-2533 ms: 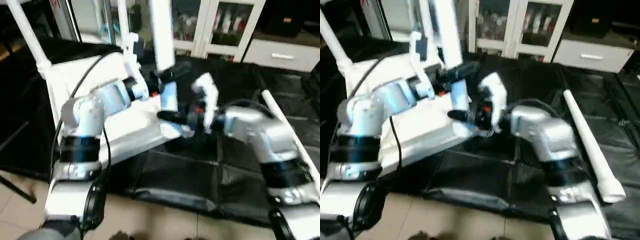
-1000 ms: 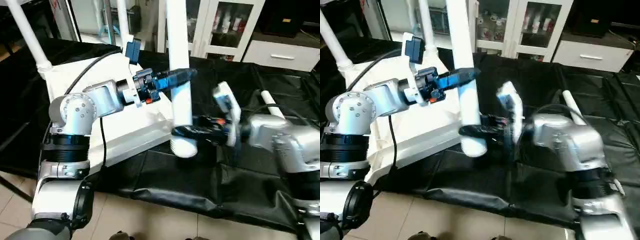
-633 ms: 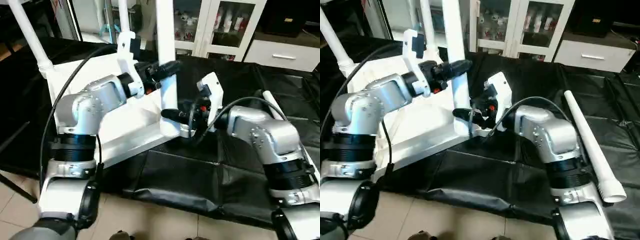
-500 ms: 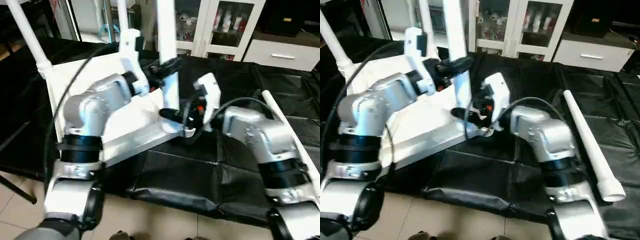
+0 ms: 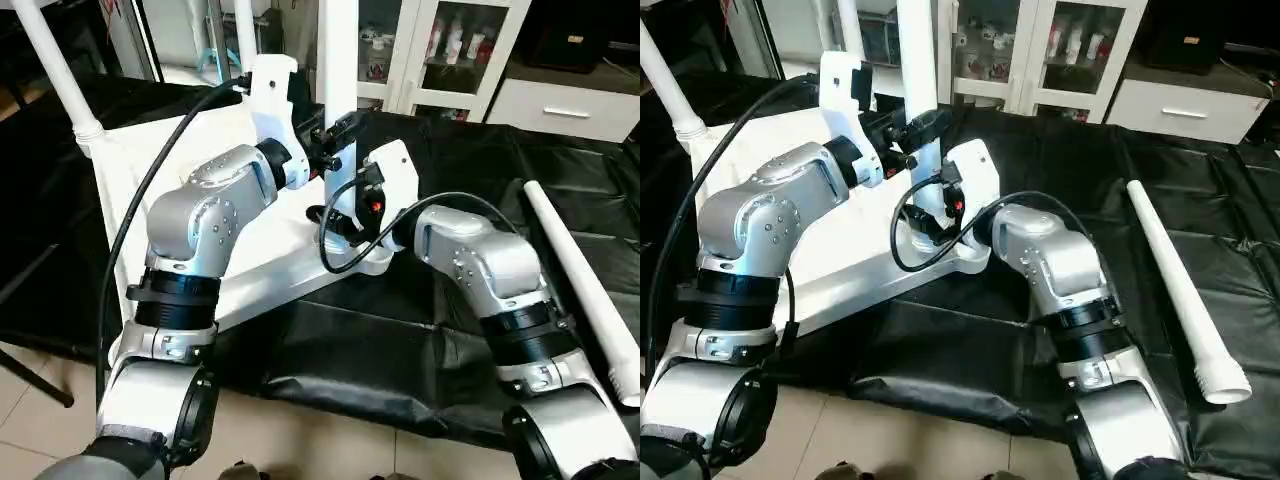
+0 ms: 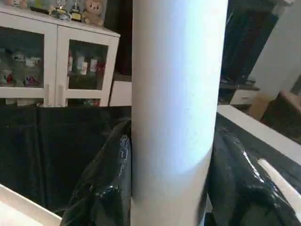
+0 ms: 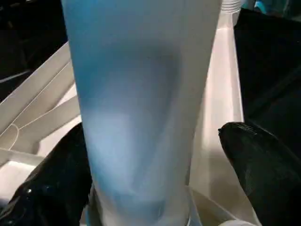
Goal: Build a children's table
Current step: Insert table leg to table base
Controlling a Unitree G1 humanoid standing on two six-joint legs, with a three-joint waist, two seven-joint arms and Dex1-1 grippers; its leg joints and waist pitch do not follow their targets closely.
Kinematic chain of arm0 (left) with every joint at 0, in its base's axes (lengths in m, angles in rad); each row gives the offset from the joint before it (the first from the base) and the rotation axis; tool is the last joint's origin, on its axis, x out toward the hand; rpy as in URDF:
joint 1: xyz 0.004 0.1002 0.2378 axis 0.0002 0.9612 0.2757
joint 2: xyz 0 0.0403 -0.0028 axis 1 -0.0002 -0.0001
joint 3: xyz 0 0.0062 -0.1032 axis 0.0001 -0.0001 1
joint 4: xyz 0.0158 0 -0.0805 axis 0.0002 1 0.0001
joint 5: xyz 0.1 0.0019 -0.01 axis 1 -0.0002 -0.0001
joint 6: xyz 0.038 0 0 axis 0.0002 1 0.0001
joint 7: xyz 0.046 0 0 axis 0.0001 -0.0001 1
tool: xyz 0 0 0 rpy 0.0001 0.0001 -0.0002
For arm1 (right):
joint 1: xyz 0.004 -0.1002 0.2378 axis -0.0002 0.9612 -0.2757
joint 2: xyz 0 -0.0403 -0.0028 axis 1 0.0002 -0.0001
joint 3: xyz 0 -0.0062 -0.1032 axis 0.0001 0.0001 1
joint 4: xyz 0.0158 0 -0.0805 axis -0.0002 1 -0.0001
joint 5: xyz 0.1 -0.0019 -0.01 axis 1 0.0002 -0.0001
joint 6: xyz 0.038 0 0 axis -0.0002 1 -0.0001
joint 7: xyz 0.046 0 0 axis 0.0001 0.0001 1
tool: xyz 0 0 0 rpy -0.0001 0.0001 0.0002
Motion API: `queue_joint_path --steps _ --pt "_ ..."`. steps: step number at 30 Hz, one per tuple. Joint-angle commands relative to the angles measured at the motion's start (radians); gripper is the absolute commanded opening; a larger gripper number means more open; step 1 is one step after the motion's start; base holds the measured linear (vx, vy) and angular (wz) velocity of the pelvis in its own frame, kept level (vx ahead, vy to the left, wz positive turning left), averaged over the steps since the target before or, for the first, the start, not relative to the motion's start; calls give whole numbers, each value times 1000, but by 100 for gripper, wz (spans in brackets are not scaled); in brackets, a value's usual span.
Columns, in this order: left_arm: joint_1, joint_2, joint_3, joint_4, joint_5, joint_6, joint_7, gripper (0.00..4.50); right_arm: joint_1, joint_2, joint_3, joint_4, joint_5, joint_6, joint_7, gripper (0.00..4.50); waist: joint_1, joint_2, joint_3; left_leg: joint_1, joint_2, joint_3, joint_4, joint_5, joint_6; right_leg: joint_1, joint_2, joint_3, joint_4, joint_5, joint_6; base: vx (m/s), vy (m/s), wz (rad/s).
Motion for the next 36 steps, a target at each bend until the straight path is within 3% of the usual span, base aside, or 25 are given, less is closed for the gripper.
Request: queue_joint_path --steps 1,8,14,15,18,20,29,36 --pt "-7 10 -13 -8 13 -25 -12 184 -24 0 -17 5 -5 -11 -10 432 -4 -5 -73 7 12 2 -74 -135 -22 63 -36 36 -60 -163 -180 0 0 0" --pt "5 30 -53 -18 40 -47 -55 184 -39 7 -53 15 18 -6 -1 432 -4 -2 -74 8 13 2 -74 -134 -23 62 -35 37 -59 -156 -177 0 0 0" --pt "11 35 -64 -25 45 -49 -71 184 -47 -8 -45 16 29 20 40 432 -4 -2 -74 9 13 2 -74 -137 -22 64 -36 36 -58 -148 -185 0 0 0" --pt "12 35 -66 -26 45 -50 -75 184 -46 -9 -45 15 30 23 44 404 -4 -2 -74 9 13 2 -74 -139 -22 64 -36 37 -58 -149 -186 0 0 0" --pt "12 39 -73 -26 47 -56 -85 184 -43 -10 -43 13 30 27 51 394 -3 -3 -74 8 13 2 -73 -133 -20 64 -37 37 -58 -152 -187 0 0 0" --pt "12 43 -80 -25 52 -59 -92 184 -42 -12 -40 12 30 34 57 360 -3 -2 -74 8 13 2 -74 -134 -20 63 -36 37 -58 -150 -189 0 0 0" --pt "11 55 -88 -22 65 -67 -116 184 -44 -19 -32 10 33 60 89 301 -4 -2 -74 9 14 2 -74 -131 -18 64 -36 37 -57 -144 -193 0 0 0" --pt "15 65 -101 -28 71 -70 -140 184 -41 -20 -37 6 32 71 104 231 -3 -2 -75 9 14 2 -73 -127 -19 64 -36 37 -55 -134 -198 0 0 0"
